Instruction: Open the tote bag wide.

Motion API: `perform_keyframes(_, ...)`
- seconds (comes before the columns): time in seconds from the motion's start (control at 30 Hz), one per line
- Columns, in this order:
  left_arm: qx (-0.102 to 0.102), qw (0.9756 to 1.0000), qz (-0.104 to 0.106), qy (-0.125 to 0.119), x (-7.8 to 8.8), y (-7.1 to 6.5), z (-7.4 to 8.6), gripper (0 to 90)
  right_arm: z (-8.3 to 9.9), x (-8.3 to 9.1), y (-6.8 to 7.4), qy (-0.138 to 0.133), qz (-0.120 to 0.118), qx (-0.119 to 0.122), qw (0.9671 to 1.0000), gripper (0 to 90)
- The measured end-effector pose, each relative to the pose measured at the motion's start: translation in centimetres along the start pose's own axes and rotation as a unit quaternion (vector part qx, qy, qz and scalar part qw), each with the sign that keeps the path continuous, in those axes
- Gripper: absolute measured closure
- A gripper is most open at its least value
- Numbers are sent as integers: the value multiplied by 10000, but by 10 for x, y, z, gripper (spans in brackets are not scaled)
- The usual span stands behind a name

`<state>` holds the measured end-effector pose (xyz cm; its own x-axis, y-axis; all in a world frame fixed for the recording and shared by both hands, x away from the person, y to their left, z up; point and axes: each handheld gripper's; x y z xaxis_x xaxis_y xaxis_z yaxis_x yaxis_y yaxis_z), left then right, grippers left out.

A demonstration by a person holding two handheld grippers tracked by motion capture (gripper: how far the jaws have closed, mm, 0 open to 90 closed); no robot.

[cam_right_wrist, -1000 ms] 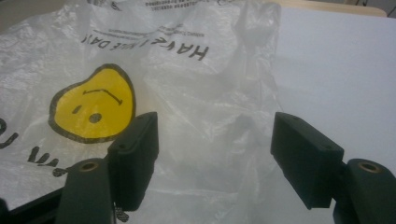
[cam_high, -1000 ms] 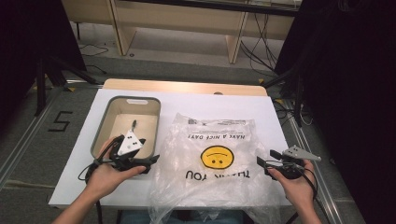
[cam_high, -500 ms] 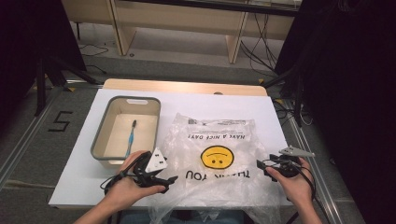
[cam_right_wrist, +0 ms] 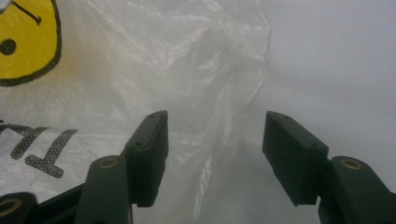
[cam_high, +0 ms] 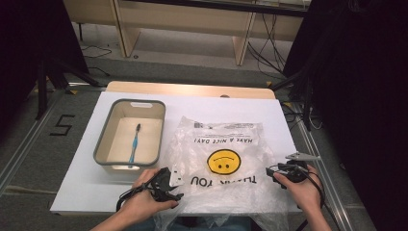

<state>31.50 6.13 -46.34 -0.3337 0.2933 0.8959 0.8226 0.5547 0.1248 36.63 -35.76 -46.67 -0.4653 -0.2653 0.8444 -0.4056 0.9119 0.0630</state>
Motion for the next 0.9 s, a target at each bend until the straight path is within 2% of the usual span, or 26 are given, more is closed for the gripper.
perform_keyframes(0.07, -35, 9999, 0, 122, -3, 1, 0, 430, 0, -1, 0, 38, -9, 12, 10000, 443)
perform_keyframes(0.23, 14, 9995, -13, 324, -12, 5, -2, 584, -1, -6, 3, 307, -173, 177, 9992, 610)
perform_keyframes(0.27, 29, 9994, 39, 347, -13, 6, -3, 584, -1, -6, 3, 307, -173, 177, 9992, 610)
perform_keyframes(0.33, 59, 9994, 66, 347, -14, 7, -5, 660, -1, -7, 3, 422, -211, 267, 9985, 681)
perform_keyframes(0.37, 33, 9993, 62, 380, -14, 7, -7, 733, -1, -6, 2, 473, -257, 321, 9980, 760)
perform_keyframes(0.4, 46, 9992, 82, 377, -15, 7, -8, 733, -1, -6, 2, 473, -257, 321, 9980, 760)
perform_keyframes(0.43, 33, 9992, 79, 385, -16, 7, -9, 772, -1, -6, 2, 495, -284, 327, 9978, 795)
perform_keyframes(0.57, -39, 9988, -80, 473, -19, 10, -16, 891, -1, -4, 2, 560, -305, 371, 9973, 898)
perform_keyframes(0.73, -70, 9987, -293, 419, -18, 15, -25, 893, -2, 0, 2, 456, -153, 363, 9982, 900)
perform_keyframes(0.9, -84, 9986, -444, 273, -16, 20, -39, 893, -2, 8, -4, 130, 20, 123, 9998, 900)
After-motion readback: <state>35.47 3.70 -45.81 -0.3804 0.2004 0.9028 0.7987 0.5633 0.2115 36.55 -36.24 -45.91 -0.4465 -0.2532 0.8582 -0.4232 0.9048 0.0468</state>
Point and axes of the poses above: each handheld gripper's, and its own axes: x roughly backward along the jaws, z roughly out of its underside, y roughly to its left, and after that the axes turned 10 degrees about y, right-handed
